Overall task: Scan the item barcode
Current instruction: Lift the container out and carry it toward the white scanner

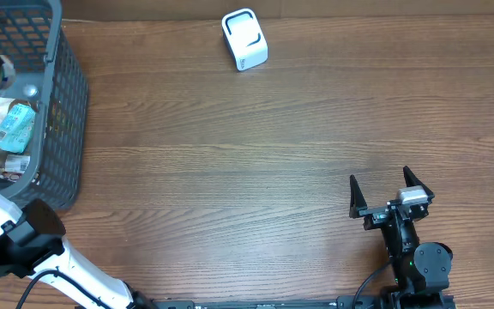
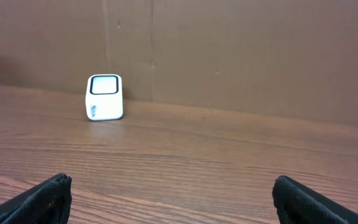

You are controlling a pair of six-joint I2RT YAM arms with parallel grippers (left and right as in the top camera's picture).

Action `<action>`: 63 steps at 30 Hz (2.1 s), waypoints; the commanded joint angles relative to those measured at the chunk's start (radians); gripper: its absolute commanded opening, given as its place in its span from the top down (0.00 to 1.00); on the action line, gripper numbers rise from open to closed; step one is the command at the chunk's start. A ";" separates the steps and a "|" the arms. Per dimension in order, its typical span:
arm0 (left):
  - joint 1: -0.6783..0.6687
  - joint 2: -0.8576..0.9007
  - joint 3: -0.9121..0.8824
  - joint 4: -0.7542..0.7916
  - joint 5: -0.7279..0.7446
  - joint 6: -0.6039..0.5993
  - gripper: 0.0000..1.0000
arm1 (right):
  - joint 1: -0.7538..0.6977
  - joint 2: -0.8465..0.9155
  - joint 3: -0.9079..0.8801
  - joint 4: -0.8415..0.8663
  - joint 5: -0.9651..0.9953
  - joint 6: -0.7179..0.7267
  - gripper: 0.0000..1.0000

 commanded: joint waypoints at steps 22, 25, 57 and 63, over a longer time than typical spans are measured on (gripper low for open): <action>-0.544 -0.051 0.039 -0.014 -0.046 -0.095 0.73 | -0.003 -0.008 -0.010 0.002 0.005 -0.001 0.00; -0.665 -0.051 0.014 -0.014 -0.105 -0.150 0.74 | -0.003 -0.008 -0.010 0.002 0.005 -0.001 0.00; -1.230 -0.049 -1.069 0.541 -0.362 -0.583 0.72 | -0.003 -0.008 -0.010 0.002 0.005 -0.001 0.00; -1.231 -0.049 -1.120 0.604 -0.362 -0.632 0.72 | -0.003 -0.008 -0.010 0.002 0.005 -0.001 0.00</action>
